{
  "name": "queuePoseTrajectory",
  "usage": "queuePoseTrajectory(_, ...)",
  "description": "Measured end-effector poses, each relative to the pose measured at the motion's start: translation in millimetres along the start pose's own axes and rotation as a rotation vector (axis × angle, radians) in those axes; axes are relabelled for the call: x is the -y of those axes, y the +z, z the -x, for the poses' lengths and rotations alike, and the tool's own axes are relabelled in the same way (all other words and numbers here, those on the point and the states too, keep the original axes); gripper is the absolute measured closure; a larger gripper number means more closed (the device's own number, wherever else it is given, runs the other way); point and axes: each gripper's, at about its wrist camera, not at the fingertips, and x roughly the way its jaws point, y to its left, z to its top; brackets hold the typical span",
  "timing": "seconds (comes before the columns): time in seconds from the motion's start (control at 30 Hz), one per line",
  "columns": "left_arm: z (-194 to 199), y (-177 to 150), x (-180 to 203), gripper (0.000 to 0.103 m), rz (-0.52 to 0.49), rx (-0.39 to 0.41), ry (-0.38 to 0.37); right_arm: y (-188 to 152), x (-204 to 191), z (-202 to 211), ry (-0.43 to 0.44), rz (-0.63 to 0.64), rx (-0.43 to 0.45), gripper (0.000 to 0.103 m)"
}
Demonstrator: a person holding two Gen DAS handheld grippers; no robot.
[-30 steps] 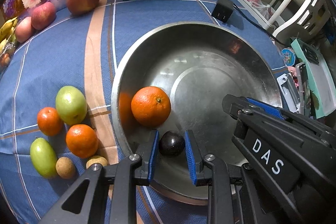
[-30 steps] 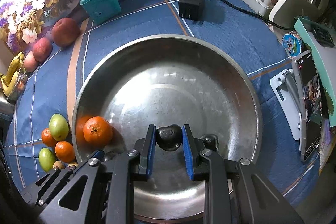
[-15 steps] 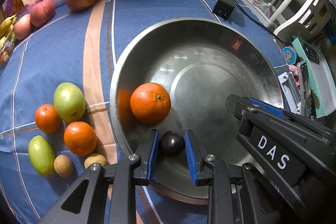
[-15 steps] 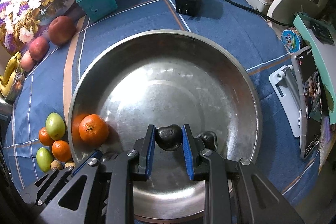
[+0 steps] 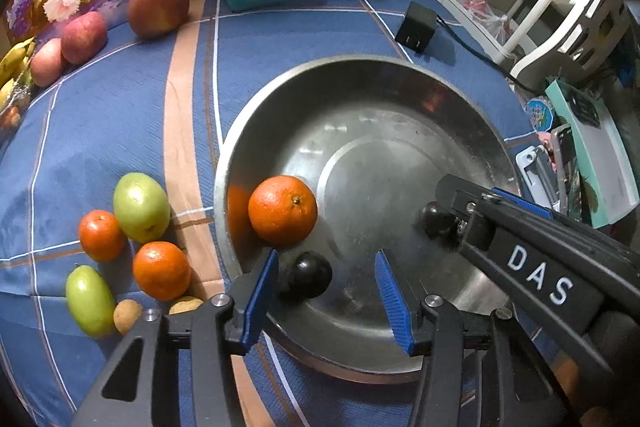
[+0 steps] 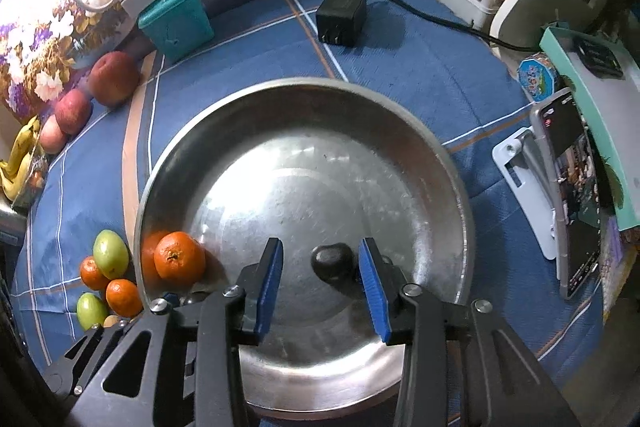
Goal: Organize fruits
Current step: 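Open the left tool to drop its plum while the right tool releases its plum into the basin, then move both open tools back from the basin toward the fruit cluster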
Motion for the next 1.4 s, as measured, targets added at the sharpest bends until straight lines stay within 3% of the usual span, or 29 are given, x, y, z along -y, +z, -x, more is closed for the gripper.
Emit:
queuePoseTrajectory(0.23, 12, 6, -15, 0.043, 0.046, 0.026, -0.001, 2, 2, 8, 0.000, -0.021, 0.020, 0.062)
queuePoseTrajectory(0.57, 24, 7, -60, 0.039, 0.196, 0.068, 0.024, 0, -1, 5, 0.005, -0.016, 0.011, 0.062)
queuePoseTrajectory(0.97, 36, -1, -107, 0.033, 0.343, 0.118, 0.101, -2, -16, 5, 0.021, 0.037, 0.014, 0.062)
queuePoseTrajectory(1.4, 37, -9, -125, 0.028, 0.394, 0.114, 0.140, -4, -30, 9, 0.021, 0.084, 0.025, 0.063)
